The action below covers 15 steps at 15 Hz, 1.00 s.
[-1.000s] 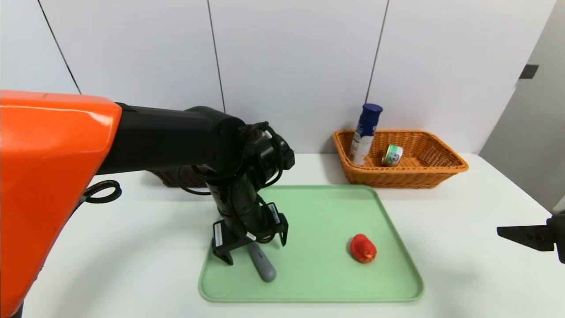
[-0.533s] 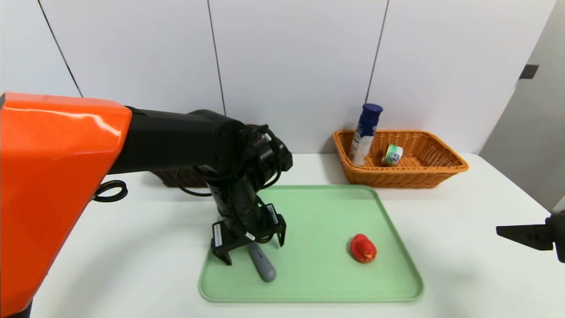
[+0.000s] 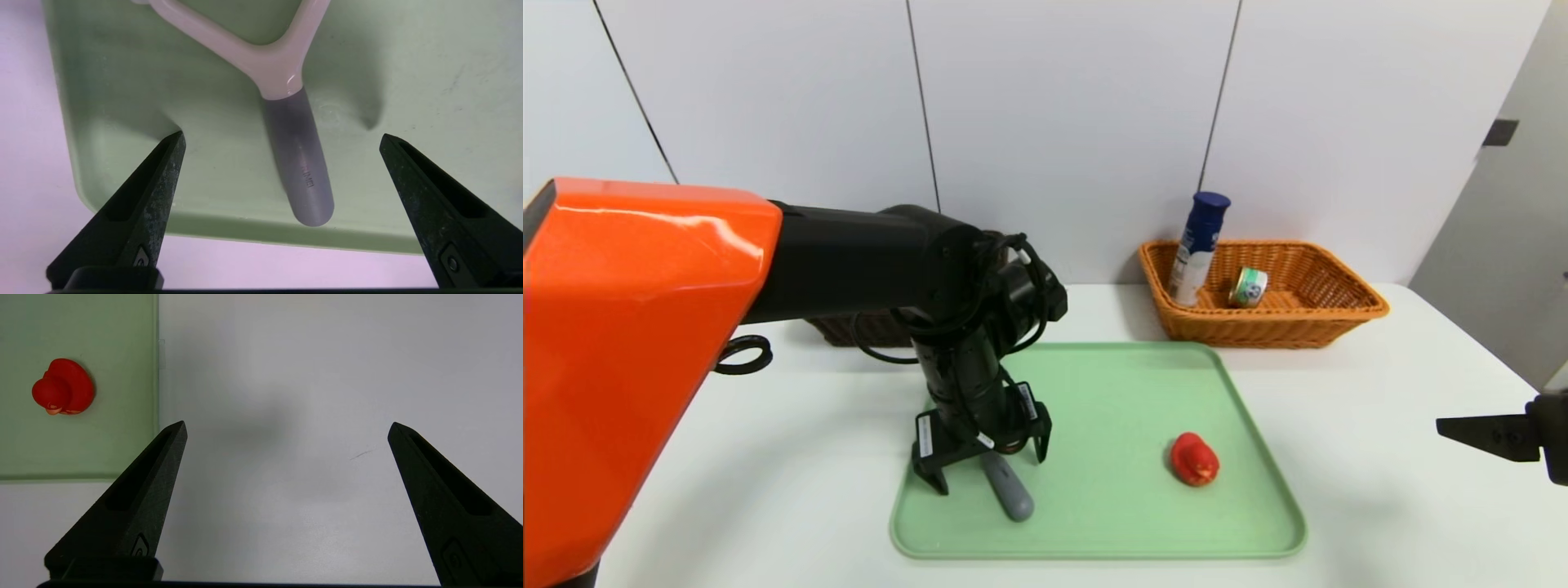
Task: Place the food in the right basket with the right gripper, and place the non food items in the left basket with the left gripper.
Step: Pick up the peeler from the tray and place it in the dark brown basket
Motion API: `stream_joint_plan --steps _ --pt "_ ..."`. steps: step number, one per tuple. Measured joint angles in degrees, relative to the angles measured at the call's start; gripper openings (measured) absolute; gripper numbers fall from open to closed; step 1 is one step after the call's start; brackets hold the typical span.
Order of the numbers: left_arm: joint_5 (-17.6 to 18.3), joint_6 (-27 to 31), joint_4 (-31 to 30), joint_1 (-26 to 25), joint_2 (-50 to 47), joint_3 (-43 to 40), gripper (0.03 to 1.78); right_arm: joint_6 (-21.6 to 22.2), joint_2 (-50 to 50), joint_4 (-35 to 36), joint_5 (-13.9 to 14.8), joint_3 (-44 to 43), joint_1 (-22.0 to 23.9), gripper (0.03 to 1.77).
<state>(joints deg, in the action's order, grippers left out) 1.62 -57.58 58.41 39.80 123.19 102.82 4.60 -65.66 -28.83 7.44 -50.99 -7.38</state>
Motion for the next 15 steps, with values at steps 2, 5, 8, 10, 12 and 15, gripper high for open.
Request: stream_joint_plan --steps 2,5,8,10,12,15 --pt "-0.1 0.4 2.0 0.0 0.7 1.7 1.69 0.0 -0.2 0.0 0.0 0.1 0.0 1.7" --pt "-0.6 1.1 3.4 0.0 1.7 3.1 1.69 0.0 -0.3 0.0 0.0 0.1 0.0 1.7" --pt "-0.6 1.3 3.4 0.0 2.0 3.4 1.69 0.1 -0.4 0.0 0.0 0.0 0.0 1.7" --pt "-0.6 1.3 3.4 0.0 2.0 3.5 1.69 0.0 -0.5 0.0 0.0 0.0 0.0 1.7" --pt "-0.6 1.3 3.4 0.0 2.1 3.5 1.69 0.0 -0.5 0.0 0.0 -0.1 0.0 1.7" --pt "-0.6 1.3 3.3 0.0 2.3 3.5 1.69 0.1 -0.5 0.0 0.0 -0.1 0.0 1.7"
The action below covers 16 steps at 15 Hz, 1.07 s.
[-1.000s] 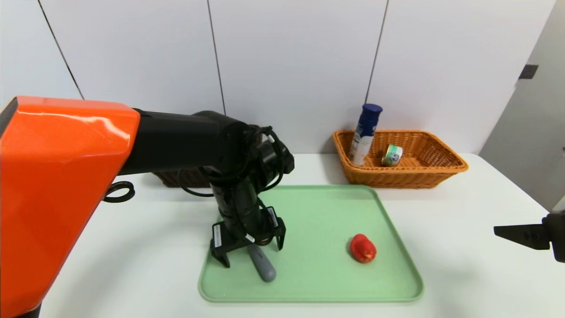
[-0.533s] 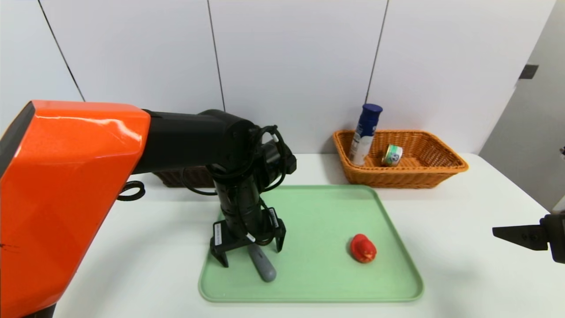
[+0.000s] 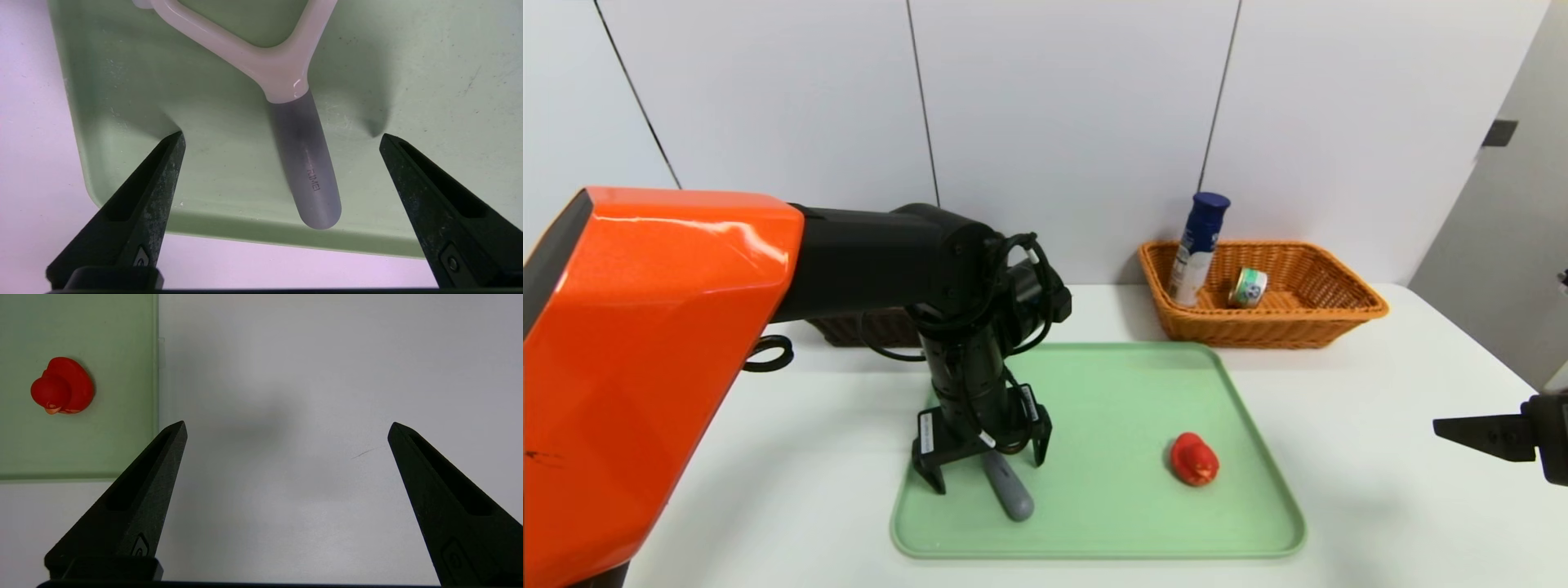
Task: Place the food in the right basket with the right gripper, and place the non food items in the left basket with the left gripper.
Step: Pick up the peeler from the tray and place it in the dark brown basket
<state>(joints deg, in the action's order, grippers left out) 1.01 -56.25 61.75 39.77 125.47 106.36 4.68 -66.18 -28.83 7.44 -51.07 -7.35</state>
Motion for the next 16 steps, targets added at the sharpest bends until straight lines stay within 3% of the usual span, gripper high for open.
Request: stream_joint_plan --steps 1,5,8,10,16 --pt "0.0 0.0 0.0 0.0 0.0 0.0 1.69 0.0 0.0 0.0 0.0 0.0 0.0 1.7" --pt "0.0 0.1 0.1 0.0 0.1 0.0 1.07 -0.1 0.0 0.0 0.0 -0.1 0.0 1.7" --pt "0.0 -0.1 0.0 0.0 0.1 0.0 0.78 -0.1 0.2 0.0 0.0 -0.1 0.0 1.7" --pt "0.1 -0.4 -0.1 0.0 0.1 0.0 0.26 -0.1 0.4 -0.1 0.0 -0.1 0.0 1.7" --pt "0.1 -0.9 0.0 0.0 -0.1 0.0 0.26 -0.2 1.4 -0.3 0.0 -0.1 0.0 1.7"
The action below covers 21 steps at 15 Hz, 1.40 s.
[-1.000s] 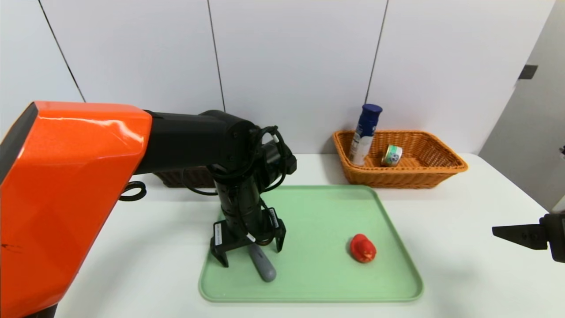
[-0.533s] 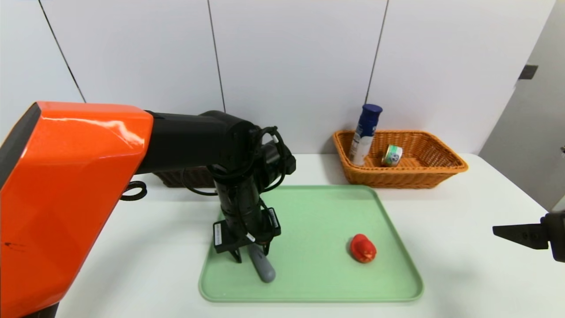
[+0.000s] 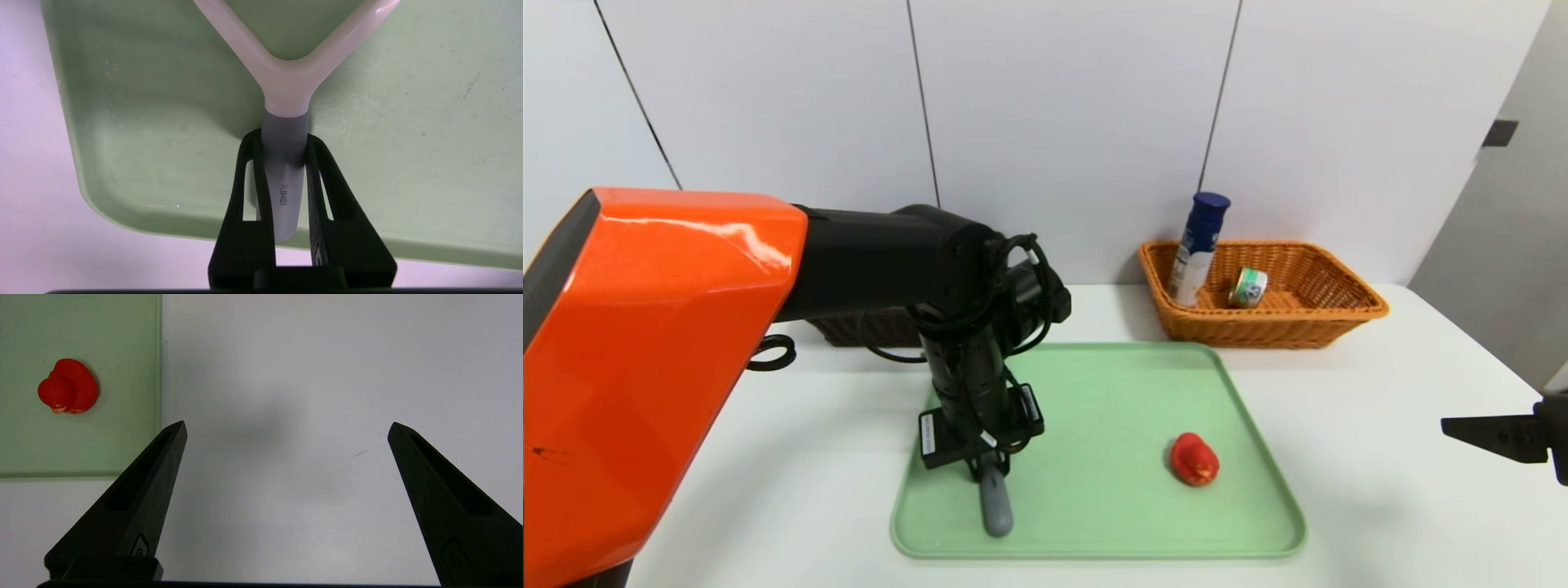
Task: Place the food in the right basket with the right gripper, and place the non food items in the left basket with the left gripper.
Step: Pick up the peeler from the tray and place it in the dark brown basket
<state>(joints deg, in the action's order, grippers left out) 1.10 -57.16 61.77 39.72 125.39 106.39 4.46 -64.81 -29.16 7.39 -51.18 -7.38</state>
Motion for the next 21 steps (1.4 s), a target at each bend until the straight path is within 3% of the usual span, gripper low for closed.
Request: stream_joint_plan --steps 9,13,15,19,21 --pt "1.2 4.6 3.7 0.5 -4.0 5.3 0.26 -0.1 1.7 -0.4 0.2 0.4 -0.5 1.7" --pt "9.6 10.3 2.4 3.8 -9.7 5.5 0.26 -0.1 2.1 -0.4 0.4 0.5 -0.6 1.7" --pt "10.9 12.4 0.5 5.5 -12.7 5.6 0.26 -0.1 2.1 -0.4 0.5 0.5 -0.6 1.7" --pt "9.7 21.9 -6.5 6.4 -18.6 5.6 0.26 -0.1 2.2 -0.5 0.6 0.9 -0.6 1.7" --pt "4.5 26.5 -10.1 5.3 -20.3 5.6 0.26 -0.1 2.2 -0.4 0.7 0.9 -0.6 1.7"
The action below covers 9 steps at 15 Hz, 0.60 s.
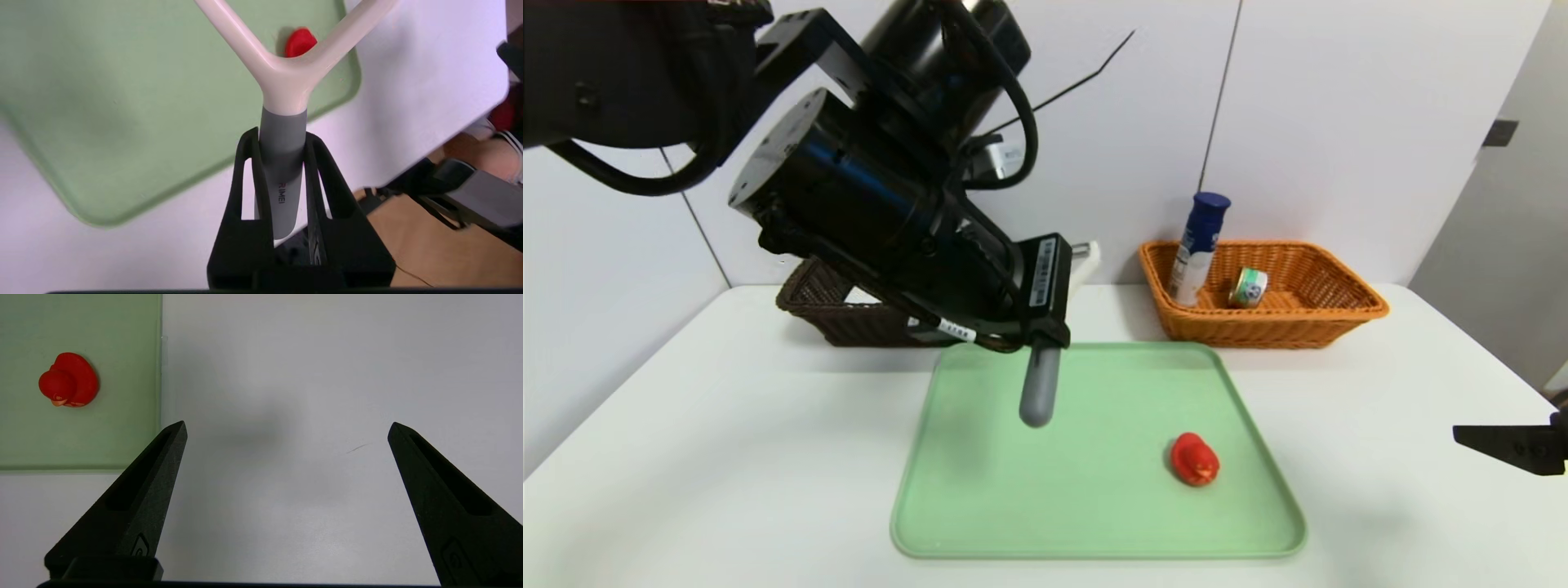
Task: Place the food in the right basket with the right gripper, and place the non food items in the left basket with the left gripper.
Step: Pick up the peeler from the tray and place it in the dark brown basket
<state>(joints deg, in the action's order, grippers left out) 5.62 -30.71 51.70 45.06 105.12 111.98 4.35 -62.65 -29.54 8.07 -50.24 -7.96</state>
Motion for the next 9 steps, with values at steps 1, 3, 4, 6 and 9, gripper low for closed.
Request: stream_joint_plan --steps 1,3,4,6,9 --pt "-3.0 1.9 -1.8 -0.9 -0.4 0.0 0.26 0.0 0.0 0.0 0.0 0.0 0.0 1.7" --pt "-6.7 6.2 -4.3 -3.8 -0.8 0.0 0.26 0.0 0.0 0.0 0.0 0.0 0.0 1.7" --pt "-8.9 8.7 -4.9 -5.7 -0.7 0.0 0.26 0.0 -0.1 0.0 0.1 0.0 0.0 1.7" --pt "-13.1 13.1 -8.1 -10.5 0.3 -0.1 0.26 0.0 -0.1 0.1 0.0 -0.1 0.0 1.7" --pt "-13.9 17.2 -15.4 -17.7 3.4 -0.2 0.26 -0.1 -0.1 0.3 0.1 -0.4 0.0 1.7"
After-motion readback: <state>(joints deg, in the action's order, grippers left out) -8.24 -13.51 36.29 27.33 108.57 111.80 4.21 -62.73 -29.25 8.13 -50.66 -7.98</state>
